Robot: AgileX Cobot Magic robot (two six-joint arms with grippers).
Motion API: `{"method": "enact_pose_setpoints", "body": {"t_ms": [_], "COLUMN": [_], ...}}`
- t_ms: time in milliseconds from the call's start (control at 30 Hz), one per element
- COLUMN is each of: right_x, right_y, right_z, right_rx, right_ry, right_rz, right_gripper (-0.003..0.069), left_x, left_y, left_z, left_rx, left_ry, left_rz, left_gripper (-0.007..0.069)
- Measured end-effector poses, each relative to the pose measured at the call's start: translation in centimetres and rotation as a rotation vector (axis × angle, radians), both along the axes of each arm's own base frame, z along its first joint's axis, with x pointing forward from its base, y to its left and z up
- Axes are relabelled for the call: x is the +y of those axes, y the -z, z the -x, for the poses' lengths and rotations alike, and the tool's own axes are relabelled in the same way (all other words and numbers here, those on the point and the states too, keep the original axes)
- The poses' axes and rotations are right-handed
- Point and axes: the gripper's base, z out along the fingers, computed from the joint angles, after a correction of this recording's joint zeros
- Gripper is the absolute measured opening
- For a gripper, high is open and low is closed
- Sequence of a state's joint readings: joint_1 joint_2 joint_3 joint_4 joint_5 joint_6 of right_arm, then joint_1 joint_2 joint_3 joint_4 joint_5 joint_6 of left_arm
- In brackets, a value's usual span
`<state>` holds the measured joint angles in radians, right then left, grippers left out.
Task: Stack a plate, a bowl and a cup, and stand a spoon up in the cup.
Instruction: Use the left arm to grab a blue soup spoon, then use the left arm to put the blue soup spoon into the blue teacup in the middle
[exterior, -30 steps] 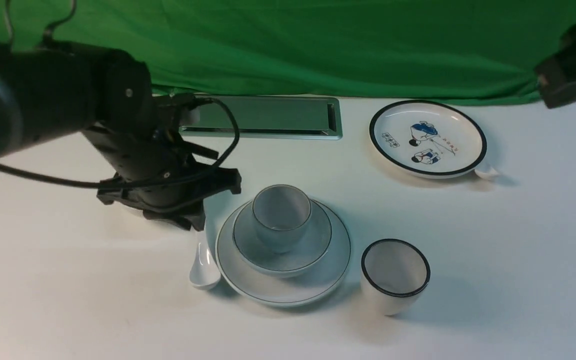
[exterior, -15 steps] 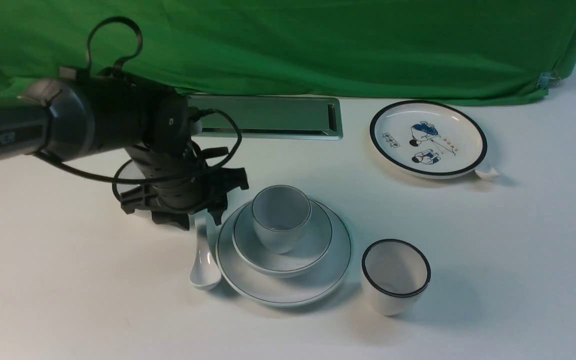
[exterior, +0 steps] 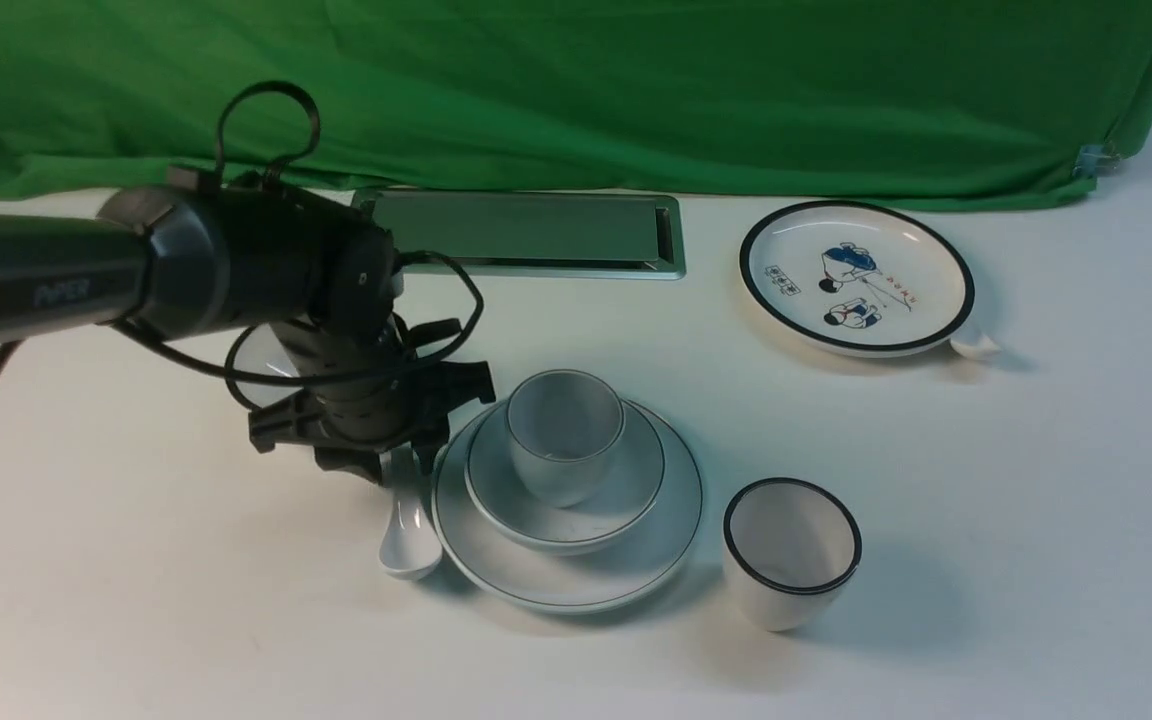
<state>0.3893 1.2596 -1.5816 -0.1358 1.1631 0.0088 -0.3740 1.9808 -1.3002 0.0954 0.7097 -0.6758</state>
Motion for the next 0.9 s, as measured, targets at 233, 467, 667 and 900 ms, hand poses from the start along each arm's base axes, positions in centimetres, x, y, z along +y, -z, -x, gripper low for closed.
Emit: {"method": "enact_pose_setpoints", "body": {"t_ms": [233, 467, 667, 900], "right_x": [0.0, 0.0, 0.1, 0.1], "right_y": [0.0, 0.0, 0.0, 0.0], "right_z": [0.0, 0.0, 0.0, 0.0], "right_rx": [0.001, 0.001, 0.004, 0.004], "right_ry": [-0.001, -0.001, -0.004, -0.004], "right_rz": [-0.001, -0.001, -0.005, -0.005], "right_gripper": [0.0238, 0.0238, 0.0238, 0.0238], "left_x": [0.0, 0.3, 0.0, -2.2], "left_y": [0.2, -0.3, -4.8, -9.4], "left_z": [0.0, 0.6, 2.3, 6.2], "left_rx": [0.008, 0.059, -0.029, -0.373], "left_ry": [0.003, 0.055, 0.101, 0.235], "left_rz": [-0.005, -0.045, -0.031, 0.052], "left_gripper": [0.0182, 0.0115, 0.0115, 0.0115]}}
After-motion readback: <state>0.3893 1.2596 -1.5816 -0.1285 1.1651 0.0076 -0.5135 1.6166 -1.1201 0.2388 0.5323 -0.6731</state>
